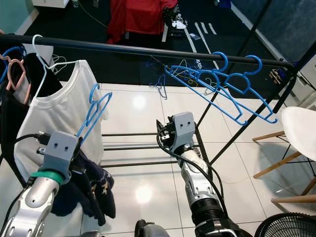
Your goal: Hang hanger
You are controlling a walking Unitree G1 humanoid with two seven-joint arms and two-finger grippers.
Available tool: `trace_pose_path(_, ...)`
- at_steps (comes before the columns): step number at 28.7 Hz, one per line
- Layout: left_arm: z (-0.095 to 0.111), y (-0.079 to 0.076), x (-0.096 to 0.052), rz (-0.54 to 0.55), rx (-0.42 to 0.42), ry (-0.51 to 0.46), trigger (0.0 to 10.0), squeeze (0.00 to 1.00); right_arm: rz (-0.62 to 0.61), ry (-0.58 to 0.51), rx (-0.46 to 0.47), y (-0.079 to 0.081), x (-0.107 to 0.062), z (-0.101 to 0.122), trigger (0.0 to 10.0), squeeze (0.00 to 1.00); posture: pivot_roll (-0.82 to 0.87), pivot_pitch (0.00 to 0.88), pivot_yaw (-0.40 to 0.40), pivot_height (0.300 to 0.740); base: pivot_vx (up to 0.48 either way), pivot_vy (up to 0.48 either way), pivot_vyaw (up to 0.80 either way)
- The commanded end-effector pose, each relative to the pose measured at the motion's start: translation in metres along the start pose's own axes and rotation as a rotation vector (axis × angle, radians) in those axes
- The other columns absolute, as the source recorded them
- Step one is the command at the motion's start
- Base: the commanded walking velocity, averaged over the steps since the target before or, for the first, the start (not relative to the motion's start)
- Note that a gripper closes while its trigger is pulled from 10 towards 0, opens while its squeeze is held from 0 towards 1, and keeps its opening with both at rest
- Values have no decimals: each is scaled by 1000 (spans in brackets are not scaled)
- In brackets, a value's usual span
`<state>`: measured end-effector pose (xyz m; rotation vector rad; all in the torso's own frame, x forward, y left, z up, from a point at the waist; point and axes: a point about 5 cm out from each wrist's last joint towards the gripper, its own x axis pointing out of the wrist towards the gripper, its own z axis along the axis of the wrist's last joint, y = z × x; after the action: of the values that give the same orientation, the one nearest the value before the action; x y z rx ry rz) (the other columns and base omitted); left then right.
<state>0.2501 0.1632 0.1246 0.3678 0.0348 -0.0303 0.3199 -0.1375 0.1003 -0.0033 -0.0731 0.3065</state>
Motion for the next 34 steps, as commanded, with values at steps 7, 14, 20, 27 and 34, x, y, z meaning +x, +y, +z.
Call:
trace_pose_path(7,29,-1,-1,-23,-54,-120,10000,0,17,-12,-17,3,0,2,10000,0,75,18,-35,740,0,0,0)
trace_pose_path(14,28,-2,-1,-31,-44,-117,10000,0,14,-11,-20,2,0,2,10000,0,71,13,-32,740,0,0,0)
trace_pose_path(20,22,-5,-1,-50,4,-106,10000,0,6,-7,-22,2,-2,0,10000,0,67,10,-26,740,0,0,0)
trace_pose_path(27,22,-5,-1,-64,23,-109,10000,0,7,-5,-18,4,-2,-1,10000,0,68,11,-24,740,0,0,0)
trace_pose_path(34,22,-5,-3,-74,37,-110,10000,0,13,-1,-17,5,-1,-1,10000,0,73,18,-27,740,0,0,0)
